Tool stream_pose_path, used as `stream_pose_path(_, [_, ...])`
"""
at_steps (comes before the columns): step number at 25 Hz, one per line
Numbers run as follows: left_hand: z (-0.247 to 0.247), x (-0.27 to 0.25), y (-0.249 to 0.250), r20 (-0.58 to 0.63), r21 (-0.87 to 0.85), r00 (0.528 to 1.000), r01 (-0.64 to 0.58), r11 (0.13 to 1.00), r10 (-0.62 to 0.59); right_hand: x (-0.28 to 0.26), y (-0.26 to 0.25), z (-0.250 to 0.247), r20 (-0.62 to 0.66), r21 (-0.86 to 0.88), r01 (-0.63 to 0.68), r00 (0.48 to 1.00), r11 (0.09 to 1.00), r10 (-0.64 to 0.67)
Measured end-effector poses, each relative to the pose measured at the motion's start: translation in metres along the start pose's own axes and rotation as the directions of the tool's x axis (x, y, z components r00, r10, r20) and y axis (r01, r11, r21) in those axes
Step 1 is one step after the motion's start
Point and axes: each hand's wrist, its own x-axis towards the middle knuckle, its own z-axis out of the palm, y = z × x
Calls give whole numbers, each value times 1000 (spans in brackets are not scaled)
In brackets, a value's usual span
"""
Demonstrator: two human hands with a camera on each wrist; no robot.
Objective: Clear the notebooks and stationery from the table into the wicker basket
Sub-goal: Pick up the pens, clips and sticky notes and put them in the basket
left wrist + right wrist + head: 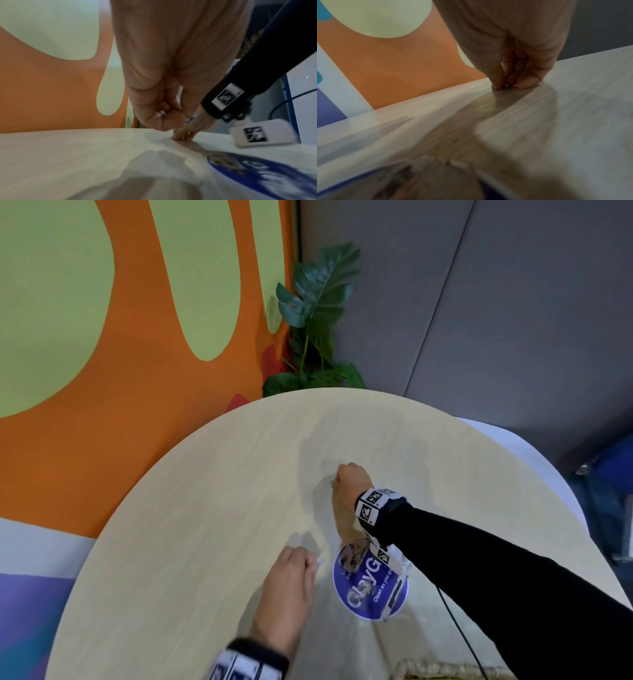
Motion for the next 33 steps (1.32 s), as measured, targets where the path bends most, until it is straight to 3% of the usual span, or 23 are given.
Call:
stream_pose_path(4, [13,-53,-3,-72,-108,997,-44,993,36,-5,-4,-6,87,-108,10,996,994,-1])
stream_pose_path(8, [27,-89,-3,-114,-195,992,-68,979,47,-51,-8,-52,103,-127,105,990,986,-92])
stream_pose_path(13, [22,-117,15,-87,-230,996,-53,972,34,-215,10,-134,77,-66,302,952,951,-297])
stream_pose_path(17, [7,-147,61,-3,-174,985,-171,970,173,-350,50,-147,139,-6,262,956,965,-258])
stream_pose_path(19, [8,-164,81,99,-112,943,-306,945,317,-395,75,-128,162,82,191,966,978,-202])
stream_pose_path(21, [21,-183,100,309,53,821,-518,854,479,-429,98,-103,145,120,133,978,984,-150])
stream_pose_path(22, [30,-195,108,445,164,770,-571,804,456,-443,107,-91,129,127,96,985,987,-112])
stream_pose_path(23, [40,-201,113,559,289,748,-581,761,358,-453,115,-78,108,142,56,992,988,-71])
stream_pose_path(26, [63,-211,127,706,555,708,-573,603,23,-483,126,-52,86,234,-27,996,972,7])
stream_pose_path(28, [69,-209,127,690,630,720,-549,549,-72,-491,122,-42,110,294,-32,994,955,-1])
stream_pose_path(30, [66,-208,126,652,637,758,-531,559,-24,-483,114,-35,129,292,2,991,956,-42])
stream_pose_path(33, [41,-217,127,429,497,878,-425,756,212,-448,91,-17,151,170,116,978,978,-143])
